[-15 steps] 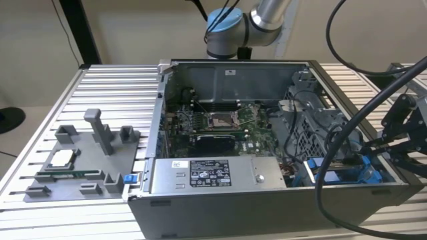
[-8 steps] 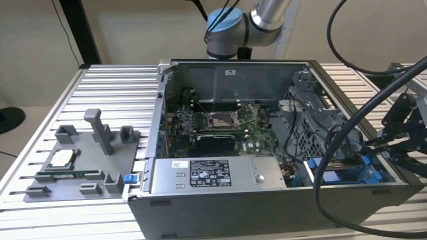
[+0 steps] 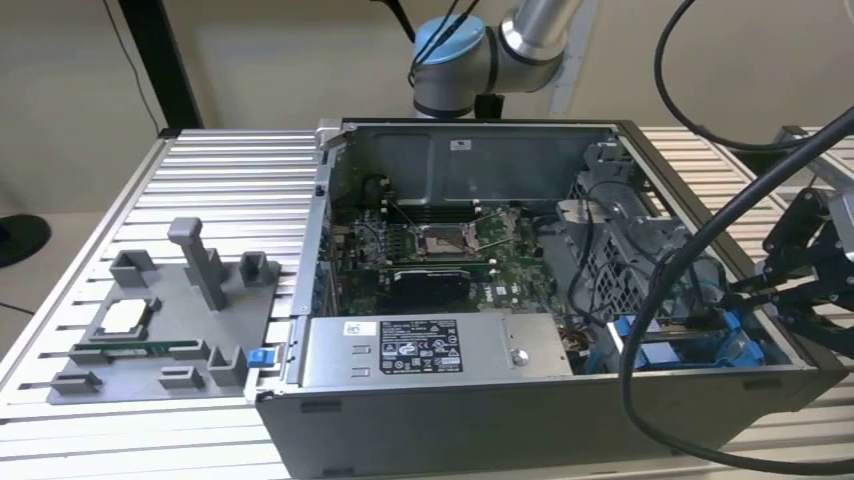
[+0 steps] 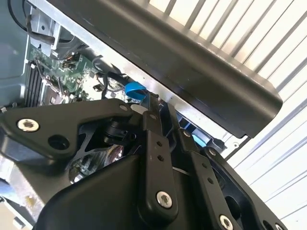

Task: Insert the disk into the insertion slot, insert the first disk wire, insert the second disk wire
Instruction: 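Insert the second disk wire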

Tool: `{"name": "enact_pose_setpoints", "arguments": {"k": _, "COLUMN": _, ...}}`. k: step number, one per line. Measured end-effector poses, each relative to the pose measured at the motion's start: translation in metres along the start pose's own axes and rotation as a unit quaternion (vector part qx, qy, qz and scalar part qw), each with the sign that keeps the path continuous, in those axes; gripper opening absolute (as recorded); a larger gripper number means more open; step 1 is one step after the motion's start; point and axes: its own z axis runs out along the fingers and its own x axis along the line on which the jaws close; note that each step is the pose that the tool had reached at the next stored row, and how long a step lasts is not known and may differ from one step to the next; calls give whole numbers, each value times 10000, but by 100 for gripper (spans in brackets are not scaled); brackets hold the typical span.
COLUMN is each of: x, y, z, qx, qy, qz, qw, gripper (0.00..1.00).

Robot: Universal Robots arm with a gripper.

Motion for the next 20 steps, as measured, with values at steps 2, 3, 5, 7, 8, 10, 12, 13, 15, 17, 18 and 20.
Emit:
{"name": "enact_pose_setpoints", "arguments": {"k": 2, "x": 2, "y": 6, "z": 3, "qx": 11, "qy": -3, "qz": 19, "qw": 10000, "gripper": 100}}
{"name": "enact_pose_setpoints", "arguments": {"k": 3, "x": 3, "y": 8, "z": 4, "qx": 16, "qy": -5, "qz": 27, "qw": 10000, "gripper": 100}}
{"name": "enact_pose_setpoints", "arguments": {"k": 5, "x": 3, "y": 12, "z": 6, "qx": 23, "qy": -6, "qz": 42, "qw": 10000, "gripper": 0}}
{"name": "enact_pose_setpoints", "arguments": {"k": 7, "x": 4, "y": 14, "z": 8, "qx": 29, "qy": -9, "qz": 54, "qw": 10000, "gripper": 0}}
{"name": "enact_pose_setpoints", "arguments": {"k": 8, "x": 4, "y": 15, "z": 7, "qx": 32, "qy": -9, "qz": 59, "qw": 10000, "gripper": 0}}
{"name": "enact_pose_setpoints", "arguments": {"k": 10, "x": 4, "y": 17, "z": 8, "qx": 36, "qy": -10, "qz": 69, "qw": 10000, "gripper": 0}}
{"name": "enact_pose_setpoints", "arguments": {"k": 12, "x": -6, "y": 27, "z": -15, "qx": 39, "qy": -9, "qz": 75, "qw": 10000, "gripper": 0}}
{"name": "enact_pose_setpoints", "arguments": {"k": 13, "x": -21, "y": 32, "z": -45, "qx": 38, "qy": -11, "qz": 76, "qw": 10000, "gripper": 0}}
{"name": "enact_pose_setpoints", "arguments": {"k": 15, "x": -59, "y": 52, "z": -126, "qx": 38, "qy": -11, "qz": 77, "qw": 10000, "gripper": 0}}
{"name": "enact_pose_setpoints", "arguments": {"k": 17, "x": -90, "y": 81, "z": -194, "qx": 38, "qy": -12, "qz": 77, "qw": 10000, "gripper": 0}}
{"name": "enact_pose_setpoints", "arguments": {"k": 18, "x": -99, "y": 105, "z": -215, "qx": 38, "qy": -14, "qz": 77, "qw": 10000, "gripper": 0}}
{"name": "enact_pose_setpoints", "arguments": {"k": 20, "x": -108, "y": 168, "z": -240, "qx": 37, "qy": -22, "qz": 76, "qw": 10000, "gripper": 0}}
